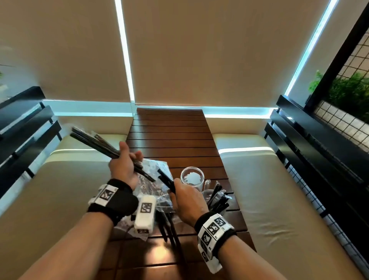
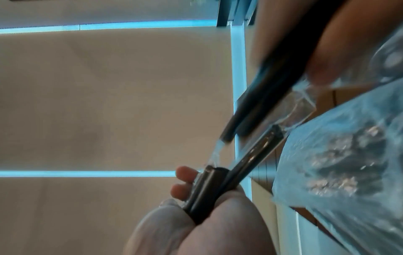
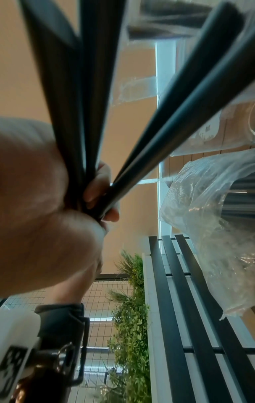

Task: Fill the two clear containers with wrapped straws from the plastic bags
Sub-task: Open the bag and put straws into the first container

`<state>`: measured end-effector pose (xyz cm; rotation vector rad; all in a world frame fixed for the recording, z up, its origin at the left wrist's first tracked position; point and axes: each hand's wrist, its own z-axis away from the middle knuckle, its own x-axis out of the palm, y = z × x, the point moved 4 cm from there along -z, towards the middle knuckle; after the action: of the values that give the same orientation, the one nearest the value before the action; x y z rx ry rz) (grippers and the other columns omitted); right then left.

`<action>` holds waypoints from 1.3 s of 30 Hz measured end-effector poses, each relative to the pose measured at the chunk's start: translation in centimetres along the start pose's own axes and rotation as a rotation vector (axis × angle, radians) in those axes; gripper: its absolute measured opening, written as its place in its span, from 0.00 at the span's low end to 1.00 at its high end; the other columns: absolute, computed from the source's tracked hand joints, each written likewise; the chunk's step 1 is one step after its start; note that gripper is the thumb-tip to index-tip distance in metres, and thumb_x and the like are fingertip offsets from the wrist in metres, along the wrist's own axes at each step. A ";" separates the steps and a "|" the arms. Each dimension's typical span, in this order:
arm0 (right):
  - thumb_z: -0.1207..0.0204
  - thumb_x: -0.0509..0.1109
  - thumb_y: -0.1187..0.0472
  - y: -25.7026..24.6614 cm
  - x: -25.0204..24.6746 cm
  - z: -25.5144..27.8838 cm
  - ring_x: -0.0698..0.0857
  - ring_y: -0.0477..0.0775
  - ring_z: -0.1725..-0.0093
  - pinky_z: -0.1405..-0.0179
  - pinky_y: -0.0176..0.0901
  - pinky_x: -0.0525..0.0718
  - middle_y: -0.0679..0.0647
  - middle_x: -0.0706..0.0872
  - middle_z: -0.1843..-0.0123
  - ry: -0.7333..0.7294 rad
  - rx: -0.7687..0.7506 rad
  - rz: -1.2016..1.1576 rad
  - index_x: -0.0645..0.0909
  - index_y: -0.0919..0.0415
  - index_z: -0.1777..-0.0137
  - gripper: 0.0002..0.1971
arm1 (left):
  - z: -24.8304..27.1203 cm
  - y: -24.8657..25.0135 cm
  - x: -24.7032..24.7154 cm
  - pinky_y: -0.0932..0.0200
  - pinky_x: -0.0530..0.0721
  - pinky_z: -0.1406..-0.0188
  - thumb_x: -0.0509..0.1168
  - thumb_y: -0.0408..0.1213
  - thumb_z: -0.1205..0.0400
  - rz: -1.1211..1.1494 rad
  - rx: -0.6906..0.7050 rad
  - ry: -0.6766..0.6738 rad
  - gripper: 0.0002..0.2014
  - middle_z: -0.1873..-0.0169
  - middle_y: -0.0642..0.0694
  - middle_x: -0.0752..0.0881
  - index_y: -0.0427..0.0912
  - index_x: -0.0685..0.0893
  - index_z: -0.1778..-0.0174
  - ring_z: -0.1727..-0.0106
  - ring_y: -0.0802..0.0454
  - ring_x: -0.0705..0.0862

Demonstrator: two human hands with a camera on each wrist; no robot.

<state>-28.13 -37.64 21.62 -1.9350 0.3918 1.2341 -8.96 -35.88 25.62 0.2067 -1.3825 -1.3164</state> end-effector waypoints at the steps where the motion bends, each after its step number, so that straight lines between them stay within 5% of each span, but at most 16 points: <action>1: 0.15 0.59 0.51 0.2 -0.3 0.0 0.85 0.57 0.61 0.60 0.57 0.86 0.52 0.85 0.58 0.019 0.033 -0.047 0.70 0.55 0.48 0.08 | -0.5 1.1 -0.6 0.55 0.82 0.70 0.65 0.52 0.16 -0.075 0.054 0.035 0.20 0.83 0.50 0.75 0.41 0.72 0.66 0.77 0.53 0.80; 4: 0.14 0.59 0.51 0.2 -2.1 -0.8 0.81 0.50 0.70 0.69 0.51 0.83 0.49 0.82 0.65 0.173 0.108 -0.308 0.71 0.55 0.50 0.08 | 0.2 2.0 -2.1 0.54 0.75 0.71 0.61 0.59 0.17 -0.531 0.234 0.003 0.21 0.80 0.49 0.75 0.45 0.74 0.66 0.79 0.51 0.76; 7: 0.13 0.60 0.54 -1.8 -4.8 -2.4 0.73 0.43 0.76 0.77 0.33 0.72 0.47 0.78 0.70 0.339 0.134 -0.587 0.73 0.58 0.53 0.10 | 4.3 -1.5 -2.2 0.51 0.75 0.69 0.55 0.70 0.21 -0.952 0.421 -0.384 0.23 0.73 0.50 0.75 0.52 0.74 0.65 0.73 0.52 0.73; 11: 0.12 0.57 0.50 -4.3 -5.5 -3.5 0.76 0.43 0.68 0.65 0.42 0.80 0.45 0.77 0.67 0.352 0.129 -0.896 0.75 0.57 0.52 0.13 | 7.4 -4.9 -2.1 0.58 0.81 0.57 0.55 0.82 0.35 -0.977 0.350 -0.629 0.35 0.62 0.55 0.84 0.53 0.80 0.54 0.62 0.63 0.83; 13: 0.13 0.57 0.47 -4.5 -5.4 -3.4 0.78 0.46 0.64 0.59 0.52 0.83 0.45 0.78 0.64 0.324 0.140 -0.974 0.75 0.55 0.50 0.13 | 7.2 -4.7 -2.2 0.57 0.83 0.47 0.64 0.78 0.36 -0.932 0.284 -0.732 0.33 0.54 0.55 0.88 0.56 0.83 0.46 0.52 0.66 0.86; 16: 0.12 0.57 0.47 -4.3 -5.2 -3.1 0.85 0.46 0.51 0.50 0.47 0.86 0.46 0.85 0.53 0.277 0.213 -1.101 0.78 0.51 0.41 0.12 | 6.5 -4.1 -2.3 0.52 0.85 0.43 0.79 0.54 0.33 -0.986 0.196 -0.871 0.26 0.48 0.57 0.89 0.56 0.81 0.40 0.47 0.63 0.87; 18: 0.13 0.56 0.46 -4.6 -5.0 -3.2 0.86 0.47 0.43 0.43 0.46 0.84 0.48 0.86 0.45 0.260 0.221 -1.114 0.77 0.39 0.40 0.09 | 6.2 -4.1 -2.1 0.53 0.85 0.44 0.81 0.53 0.36 -1.055 0.240 -0.852 0.30 0.50 0.57 0.88 0.57 0.79 0.40 0.48 0.64 0.86; 22: 0.14 0.57 0.44 -6.0 -5.1 -3.6 0.83 0.45 0.39 0.42 0.42 0.83 0.46 0.84 0.40 0.258 0.159 -1.120 0.75 0.26 0.45 0.08 | 5.9 -4.1 -1.6 0.54 0.86 0.58 0.70 0.65 0.36 -1.409 0.526 -0.540 0.22 0.63 0.58 0.86 0.57 0.78 0.53 0.60 0.59 0.85; 24: 0.14 0.58 0.45 -6.4 -5.2 -3.7 0.82 0.47 0.41 0.46 0.40 0.81 0.50 0.81 0.40 0.269 0.093 -1.062 0.74 0.28 0.47 0.06 | 5.8 -4.3 -1.4 0.48 0.86 0.60 0.61 0.62 0.31 -1.473 0.611 -0.495 0.16 0.69 0.55 0.84 0.53 0.77 0.61 0.66 0.53 0.82; 27: 0.18 0.62 0.47 -6.4 -5.1 -3.5 0.82 0.52 0.43 0.45 0.47 0.85 0.55 0.77 0.41 0.287 0.080 -0.978 0.71 0.33 0.48 0.04 | 5.2 -4.5 -1.3 0.41 0.85 0.60 0.64 0.51 0.26 -1.352 0.551 -0.565 0.10 0.71 0.51 0.84 0.48 0.79 0.65 0.67 0.48 0.83; 30: 0.24 0.68 0.44 -5.6 -6.4 -3.1 0.82 0.50 0.40 0.41 0.49 0.86 0.53 0.77 0.38 0.405 0.093 -0.872 0.68 0.38 0.40 0.16 | 4.6 -4.1 -1.8 0.48 0.84 0.60 0.70 0.50 0.23 -1.313 0.514 -0.606 0.11 0.67 0.51 0.87 0.47 0.82 0.60 0.64 0.50 0.85; 33: 0.24 0.64 0.37 -4.7 -10.2 -3.5 0.79 0.47 0.35 0.40 0.46 0.82 0.49 0.76 0.34 0.566 0.060 -0.830 0.69 0.40 0.32 0.22 | 4.3 -3.8 -2.8 0.57 0.79 0.65 0.71 0.54 0.23 -1.336 0.561 -0.588 0.13 0.71 0.53 0.83 0.49 0.81 0.60 0.67 0.55 0.82; 36: 0.19 0.51 0.33 -4.4 -12.7 -5.3 0.79 0.38 0.37 0.37 0.48 0.79 0.40 0.82 0.39 0.463 0.078 -0.713 0.80 0.39 0.38 0.22 | 4.4 -3.7 -3.0 0.60 0.79 0.65 0.71 0.55 0.23 -1.369 0.619 -0.574 0.12 0.72 0.55 0.82 0.51 0.81 0.58 0.68 0.60 0.81; 39: 0.15 0.49 0.39 -4.3 -12.3 -7.1 0.84 0.42 0.41 0.35 0.56 0.81 0.40 0.88 0.47 0.296 0.159 -0.645 0.88 0.44 0.49 0.25 | 4.5 -3.7 -2.9 0.62 0.81 0.63 0.72 0.52 0.23 -1.356 0.622 -0.567 0.10 0.70 0.55 0.84 0.52 0.82 0.54 0.66 0.61 0.83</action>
<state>-26.96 -42.15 35.75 -1.8894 -0.0027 0.4898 -13.44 -32.48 22.40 1.4856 -2.2448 -2.0341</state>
